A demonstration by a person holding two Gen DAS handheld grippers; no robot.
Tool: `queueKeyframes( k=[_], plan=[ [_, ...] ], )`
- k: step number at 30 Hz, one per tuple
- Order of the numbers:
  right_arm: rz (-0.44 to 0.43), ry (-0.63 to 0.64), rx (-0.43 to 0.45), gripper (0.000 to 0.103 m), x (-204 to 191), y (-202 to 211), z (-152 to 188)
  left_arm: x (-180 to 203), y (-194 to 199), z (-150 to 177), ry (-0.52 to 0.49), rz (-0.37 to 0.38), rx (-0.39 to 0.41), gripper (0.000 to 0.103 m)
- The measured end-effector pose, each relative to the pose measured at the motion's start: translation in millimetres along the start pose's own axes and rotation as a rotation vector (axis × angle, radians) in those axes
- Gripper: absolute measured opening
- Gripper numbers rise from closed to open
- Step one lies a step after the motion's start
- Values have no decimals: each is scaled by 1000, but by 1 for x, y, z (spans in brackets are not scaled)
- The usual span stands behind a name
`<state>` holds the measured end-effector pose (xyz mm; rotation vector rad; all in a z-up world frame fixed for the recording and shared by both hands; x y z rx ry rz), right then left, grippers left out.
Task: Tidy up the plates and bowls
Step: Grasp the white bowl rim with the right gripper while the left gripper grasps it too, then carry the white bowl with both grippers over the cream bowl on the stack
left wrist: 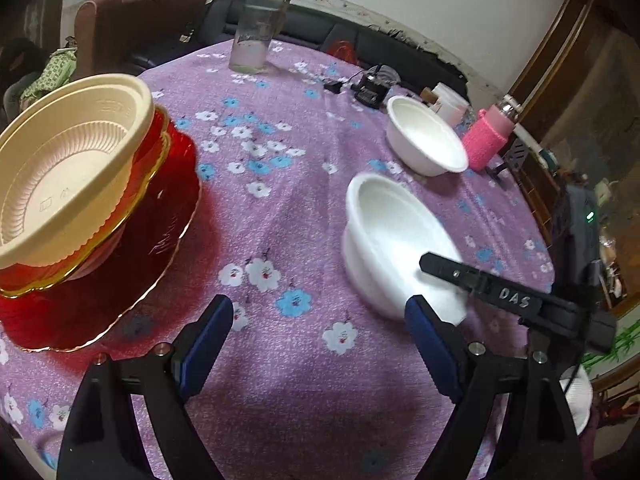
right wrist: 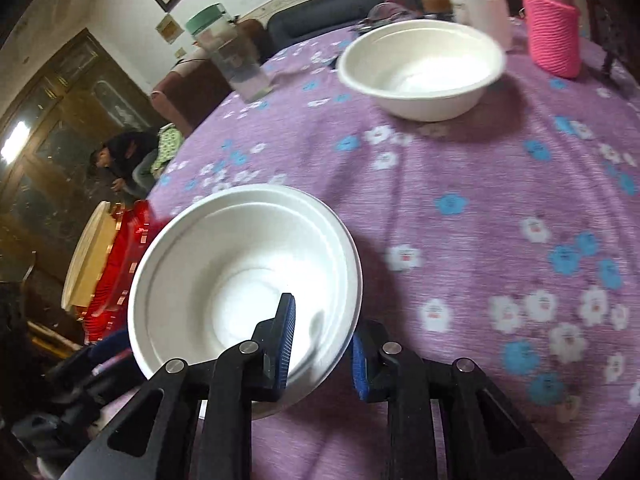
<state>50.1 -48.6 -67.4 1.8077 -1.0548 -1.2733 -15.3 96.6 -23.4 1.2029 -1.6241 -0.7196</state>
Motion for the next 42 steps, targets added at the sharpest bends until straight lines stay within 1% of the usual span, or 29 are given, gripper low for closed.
queueKeyframes(
  k=[3, 5, 8, 12, 13, 14, 16, 18, 19, 21, 22, 24, 26, 28, 32, 42],
  plan=[
    [16, -10, 9, 27, 10, 6, 3, 8, 1, -5, -13, 19, 16, 87],
    [13, -12, 10, 27, 12, 9, 6, 11, -5, -12, -16, 7, 12, 87],
    [9, -14, 8, 27, 15, 10, 10, 13, -20, -23, 10, 6, -20, 87],
    [-8, -17, 12, 27, 12, 8, 10, 17, -39, -29, 36, 29, -72, 87],
    [-9, -17, 14, 27, 10, 7, 9, 18, -42, -30, 35, 24, -76, 84],
    [-12, -17, 15, 27, 10, 7, 9, 18, -46, -30, 32, 8, -81, 80],
    [-22, -20, 15, 27, 10, 7, 10, 20, -53, -29, 19, -7, -106, 49],
    [-28, -23, 15, 27, 11, 7, 11, 21, -62, -26, 20, -7, -137, 34],
    [-30, -22, 15, 27, 10, 6, 10, 21, -66, -25, 22, -4, -150, 29],
    [-35, -19, 12, 27, 8, 6, 11, 22, -65, -25, 9, -21, -135, 25],
    [-34, -16, 11, 27, 7, 6, 11, 22, -66, -25, 7, -16, -139, 21],
    [-34, -11, 13, 27, 5, 6, 12, 24, -67, -24, 1, -3, -147, 16],
    [-29, -4, 19, 27, 2, 6, 12, 25, -67, -24, -5, -5, -145, 16],
    [-34, 6, 23, 22, -3, 7, 13, 26, -65, -24, -8, -3, -144, 14],
    [-10, 26, 38, 22, -11, 13, 14, 25, -56, -24, -8, 2, -126, 14],
    [-5, 63, 69, 22, -34, 32, 20, 17, -29, -17, 14, 30, -89, 15]
  ],
)
Point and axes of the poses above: each gripper's, at about its wrist camera, not at the fingertips, and y roughly against the way its jaws point, x to its right, z to its underside, the point moved 10 cm from there along -y, roughly the way its jaws point, and after that the axes turned 14 degrees about -x, right-handed, at the moved point
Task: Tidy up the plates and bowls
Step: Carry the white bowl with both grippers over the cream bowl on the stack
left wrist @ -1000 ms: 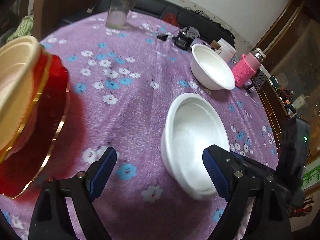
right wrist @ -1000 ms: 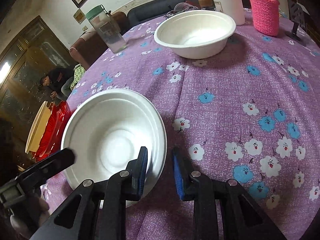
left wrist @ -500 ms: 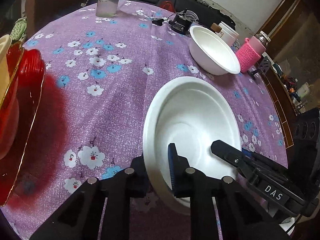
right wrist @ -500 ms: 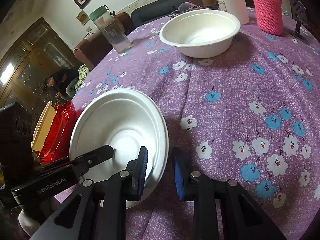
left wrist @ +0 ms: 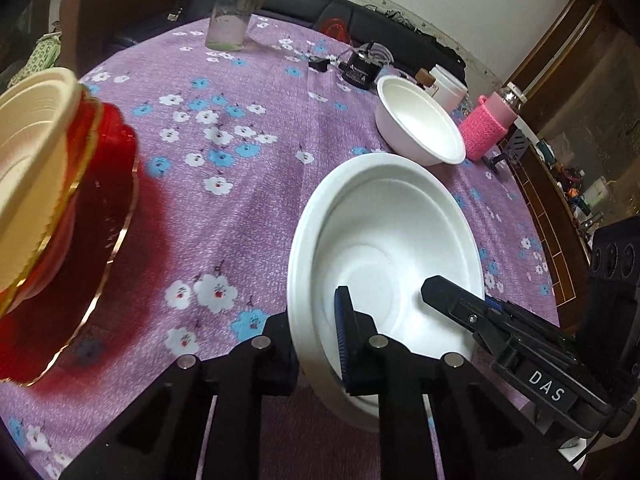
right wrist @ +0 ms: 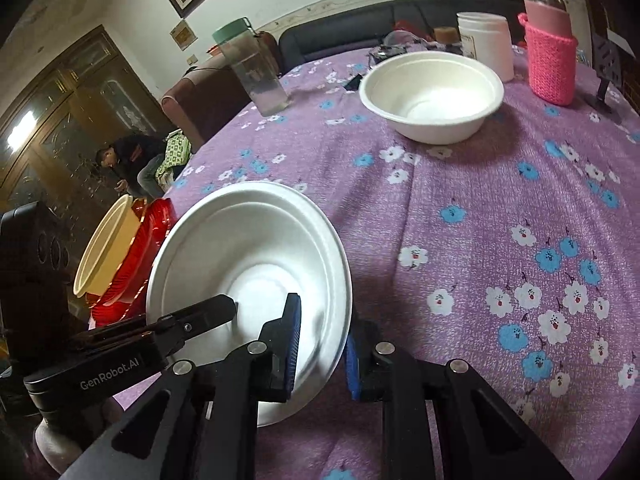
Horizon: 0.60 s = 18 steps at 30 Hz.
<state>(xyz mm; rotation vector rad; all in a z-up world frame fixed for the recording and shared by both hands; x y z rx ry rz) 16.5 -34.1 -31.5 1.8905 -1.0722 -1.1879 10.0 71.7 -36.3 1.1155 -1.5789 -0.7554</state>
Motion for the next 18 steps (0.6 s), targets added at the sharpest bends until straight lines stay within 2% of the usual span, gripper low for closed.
queueKeyframes(
  k=[11, 18],
  plan=[
    [14, 71, 56, 22, -48, 31, 6, -10, 55, 10, -7, -23, 115, 15],
    [-4, 148, 90, 22, -108, 41, -12, -41, 112, 5, 11, -78, 231, 15]
  ],
)
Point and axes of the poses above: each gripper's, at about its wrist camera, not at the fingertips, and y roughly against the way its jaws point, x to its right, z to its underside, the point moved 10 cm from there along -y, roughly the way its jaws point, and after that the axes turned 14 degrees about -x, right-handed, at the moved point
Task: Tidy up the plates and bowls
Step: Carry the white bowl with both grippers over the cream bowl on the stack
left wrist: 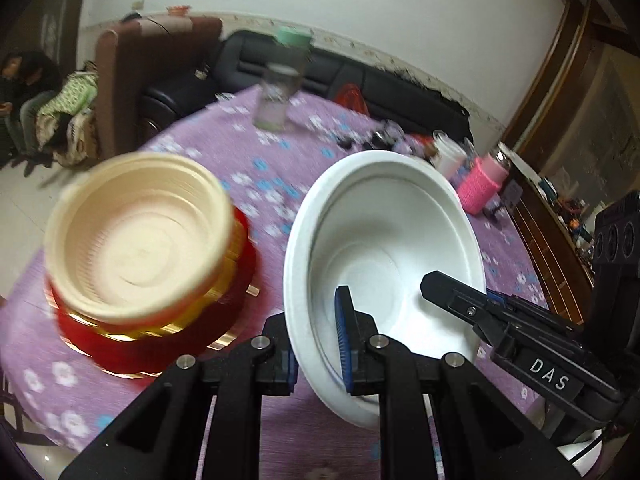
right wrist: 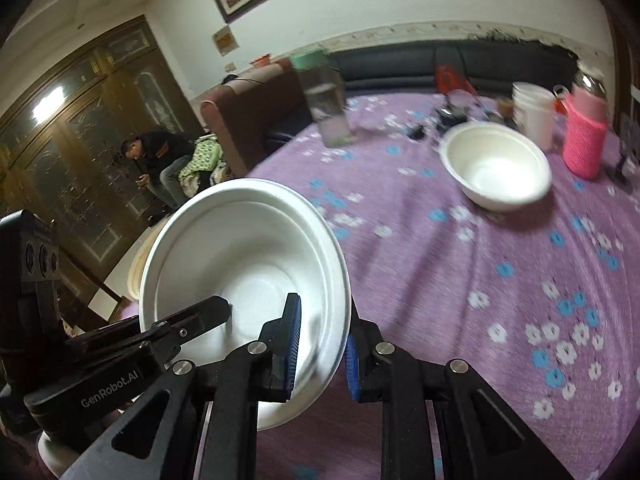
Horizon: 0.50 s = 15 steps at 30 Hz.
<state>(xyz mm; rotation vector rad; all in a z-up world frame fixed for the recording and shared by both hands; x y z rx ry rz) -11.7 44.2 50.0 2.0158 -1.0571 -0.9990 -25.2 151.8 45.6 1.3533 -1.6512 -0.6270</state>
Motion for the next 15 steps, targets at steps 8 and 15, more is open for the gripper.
queueKeyframes(
  k=[8, 15],
  plan=[
    [-54, 79, -24, 22, -71, -24, -37, -63, 41, -21, 71, -82, 75, 15],
    [-61, 126, -63, 22, -110, -59, -54, -117, 38, -31, 154, -115, 61, 16]
  ],
)
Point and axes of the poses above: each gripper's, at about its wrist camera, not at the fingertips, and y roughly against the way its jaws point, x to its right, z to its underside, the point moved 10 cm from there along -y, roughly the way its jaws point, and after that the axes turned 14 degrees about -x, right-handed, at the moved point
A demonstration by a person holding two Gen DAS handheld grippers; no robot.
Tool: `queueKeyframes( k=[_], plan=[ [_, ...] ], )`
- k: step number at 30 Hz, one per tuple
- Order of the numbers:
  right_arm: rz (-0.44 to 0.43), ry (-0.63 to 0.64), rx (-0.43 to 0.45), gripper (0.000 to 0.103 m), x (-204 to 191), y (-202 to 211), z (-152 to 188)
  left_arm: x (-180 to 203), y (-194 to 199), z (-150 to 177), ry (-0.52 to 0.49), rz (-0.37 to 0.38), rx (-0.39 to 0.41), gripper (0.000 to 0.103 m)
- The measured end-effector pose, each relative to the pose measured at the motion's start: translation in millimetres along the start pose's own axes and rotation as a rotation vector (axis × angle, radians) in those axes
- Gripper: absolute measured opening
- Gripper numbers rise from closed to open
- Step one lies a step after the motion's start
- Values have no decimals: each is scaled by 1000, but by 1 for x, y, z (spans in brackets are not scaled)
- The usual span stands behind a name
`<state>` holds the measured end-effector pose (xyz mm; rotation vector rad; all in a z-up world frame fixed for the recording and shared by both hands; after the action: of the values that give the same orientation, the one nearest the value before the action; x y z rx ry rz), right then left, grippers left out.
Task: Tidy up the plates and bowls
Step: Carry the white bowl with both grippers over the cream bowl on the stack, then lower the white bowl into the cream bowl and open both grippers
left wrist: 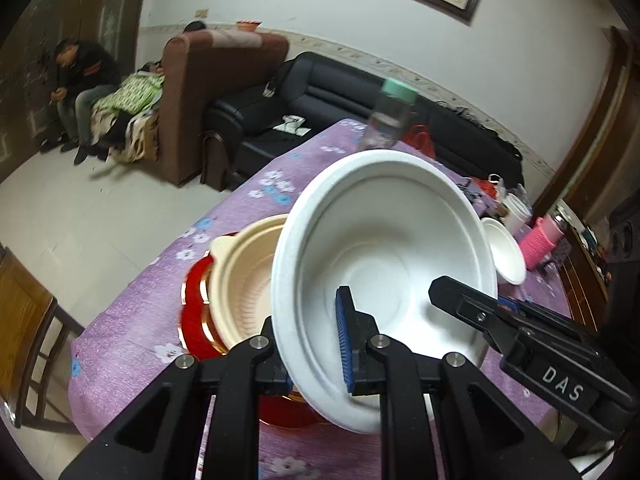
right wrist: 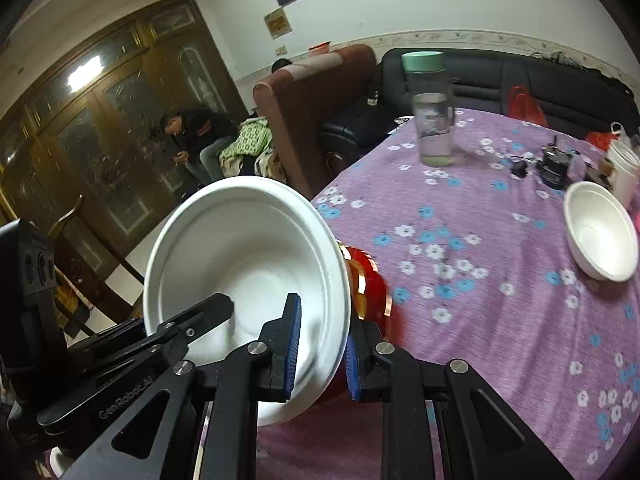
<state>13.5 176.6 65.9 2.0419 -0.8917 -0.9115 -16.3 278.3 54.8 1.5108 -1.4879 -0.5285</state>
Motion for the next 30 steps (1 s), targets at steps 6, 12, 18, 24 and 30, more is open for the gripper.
queueKeyframes(
  k=[6, 12, 18, 24, 30],
  plan=[
    [11, 2, -51, 22, -4, -29, -5, -22, -17, -2, 32, -21, -45, 16],
    [7, -8, -99, 22, 0, -48, -5, -32, -23, -2, 52, -25, -62, 16],
    [3, -21, -111, 22, 1, -56, -6, -37, -25, -3, 77, -38, -65, 16],
    [22, -16, -91, 24, 1, -59, -10, -39, -24, -7, 96, -19, -53, 27],
    [29, 6, -41, 42, -3, -58, -17, -33, -4, -8, 94, 9, 16, 58]
  ],
)
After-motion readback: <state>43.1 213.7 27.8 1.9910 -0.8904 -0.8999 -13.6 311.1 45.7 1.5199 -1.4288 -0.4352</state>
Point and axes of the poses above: each gripper's, at about its wrist camera, not at the fingertips, and y roughly against the way its jaws point, x to its right, z to its underside, the point moved 10 cm from there along -y, roughly the way its jaws point, and after that the axes turned 14 degrees about -x, right-handed, at the moved point
